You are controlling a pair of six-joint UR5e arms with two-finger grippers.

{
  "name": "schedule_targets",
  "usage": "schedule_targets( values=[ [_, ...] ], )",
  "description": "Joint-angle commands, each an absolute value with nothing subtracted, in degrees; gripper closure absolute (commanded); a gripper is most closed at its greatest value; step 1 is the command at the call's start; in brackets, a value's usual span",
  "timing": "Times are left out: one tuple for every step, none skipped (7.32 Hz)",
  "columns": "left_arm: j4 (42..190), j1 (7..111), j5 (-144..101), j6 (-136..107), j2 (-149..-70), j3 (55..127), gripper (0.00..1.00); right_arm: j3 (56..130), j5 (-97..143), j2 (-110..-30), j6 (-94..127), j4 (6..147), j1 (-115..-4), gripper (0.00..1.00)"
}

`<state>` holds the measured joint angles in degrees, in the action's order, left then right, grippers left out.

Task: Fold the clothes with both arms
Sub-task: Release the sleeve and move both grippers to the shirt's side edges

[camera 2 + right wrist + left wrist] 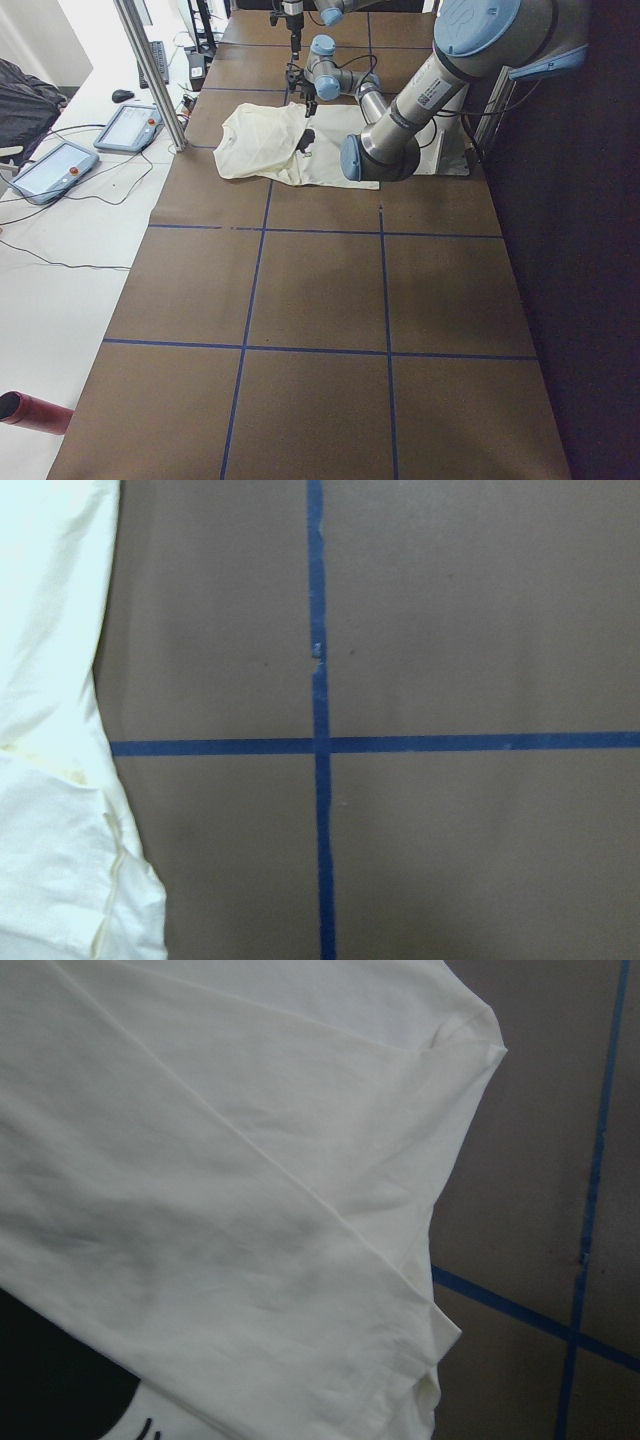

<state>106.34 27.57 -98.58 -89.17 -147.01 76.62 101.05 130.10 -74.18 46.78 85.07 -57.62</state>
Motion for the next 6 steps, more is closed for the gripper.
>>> schedule_targets(
  values=[
    [98.0,30.3,-102.0,-74.8,-132.3,94.7,0.0,103.4,123.5,-75.2,61.5,74.8,-48.5,0.0],
    [94.2,31.4,-102.1,-69.8,-126.2,102.2,0.0,105.8,121.3,-77.1,65.4,73.7,-44.9,0.0],
    [90.8,31.7,-102.1,-65.3,-119.8,109.1,0.0,110.2,116.3,-80.9,68.8,73.6,-39.5,0.0],
    [90.4,31.8,-102.1,-62.7,-114.0,114.2,0.0,113.5,112.7,-82.9,73.1,73.5,-34.6,0.0],
    [90.4,31.8,-102.2,-62.7,-111.3,117.0,0.0,115.9,107.9,-83.5,78.1,73.5,-28.5,0.0],
    [90.2,31.8,-102.2,-62.8,-111.0,117.2,0.0,118.2,101.7,-84.9,83.1,73.5,-21.9,0.0]
  ],
)
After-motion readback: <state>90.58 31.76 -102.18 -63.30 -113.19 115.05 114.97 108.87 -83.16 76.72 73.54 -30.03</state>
